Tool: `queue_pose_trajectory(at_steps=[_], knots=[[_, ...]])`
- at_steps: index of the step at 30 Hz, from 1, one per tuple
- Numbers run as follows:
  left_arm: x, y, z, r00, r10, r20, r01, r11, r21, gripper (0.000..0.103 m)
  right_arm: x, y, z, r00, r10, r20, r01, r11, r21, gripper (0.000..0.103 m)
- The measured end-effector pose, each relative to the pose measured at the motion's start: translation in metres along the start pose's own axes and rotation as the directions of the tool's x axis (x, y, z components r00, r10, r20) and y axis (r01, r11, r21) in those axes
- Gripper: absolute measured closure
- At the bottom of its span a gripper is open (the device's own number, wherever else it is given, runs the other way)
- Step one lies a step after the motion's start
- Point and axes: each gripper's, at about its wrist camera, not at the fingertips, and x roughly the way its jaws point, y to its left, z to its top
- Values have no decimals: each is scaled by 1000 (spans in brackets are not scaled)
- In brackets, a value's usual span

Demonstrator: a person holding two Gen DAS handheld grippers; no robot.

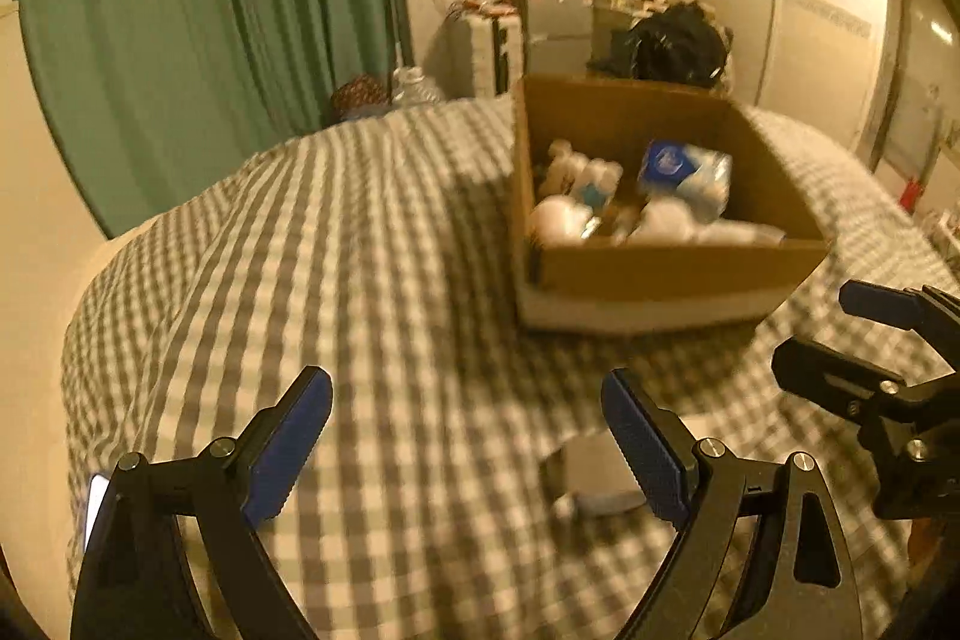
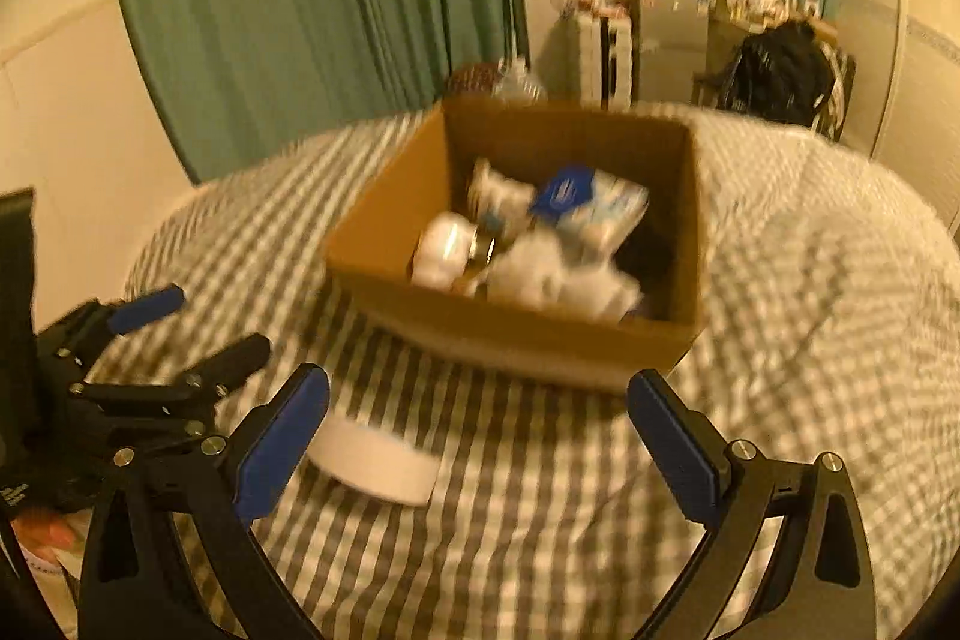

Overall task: Organize objects
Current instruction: 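Withdraw both grippers from the box toward the tape roll and earbud case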

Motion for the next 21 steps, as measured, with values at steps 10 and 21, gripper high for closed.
queue_pose_trajectory(at_steps=[10, 21], knots=[[14, 15, -4, 998, 66, -15, -67, 998, -3, 9, 68, 15, -23, 975, 122, -188, -113, 992, 56, 3], [15, 30, -5, 999, 27, -41, -30, 997, -75, 9, 92, 26, -49, 927, 252, -279, -237, 967, 89, 10]])
